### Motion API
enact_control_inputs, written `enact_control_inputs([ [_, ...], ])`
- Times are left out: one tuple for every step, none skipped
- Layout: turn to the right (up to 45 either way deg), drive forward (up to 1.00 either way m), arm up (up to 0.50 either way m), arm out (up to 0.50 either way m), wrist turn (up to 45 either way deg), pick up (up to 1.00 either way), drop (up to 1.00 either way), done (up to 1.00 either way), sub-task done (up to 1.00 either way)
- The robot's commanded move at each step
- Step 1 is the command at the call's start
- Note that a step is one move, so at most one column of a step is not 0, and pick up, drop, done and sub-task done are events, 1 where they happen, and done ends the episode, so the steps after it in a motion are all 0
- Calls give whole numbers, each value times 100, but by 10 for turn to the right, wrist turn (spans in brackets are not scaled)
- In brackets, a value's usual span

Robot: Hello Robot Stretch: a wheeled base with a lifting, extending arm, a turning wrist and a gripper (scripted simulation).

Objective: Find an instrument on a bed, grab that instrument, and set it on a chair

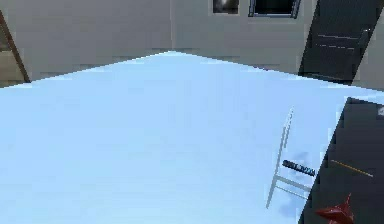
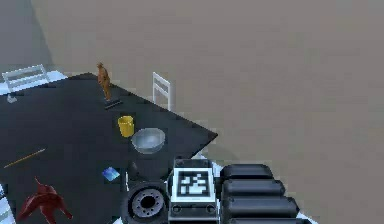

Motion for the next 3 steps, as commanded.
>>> enact_control_inputs([
  [-60,0,0,0,0,0,0,0,0],
  [450,0,0,0,0,0,0,0,0],
  [450,0,0,0,0,0,0,0,0],
])
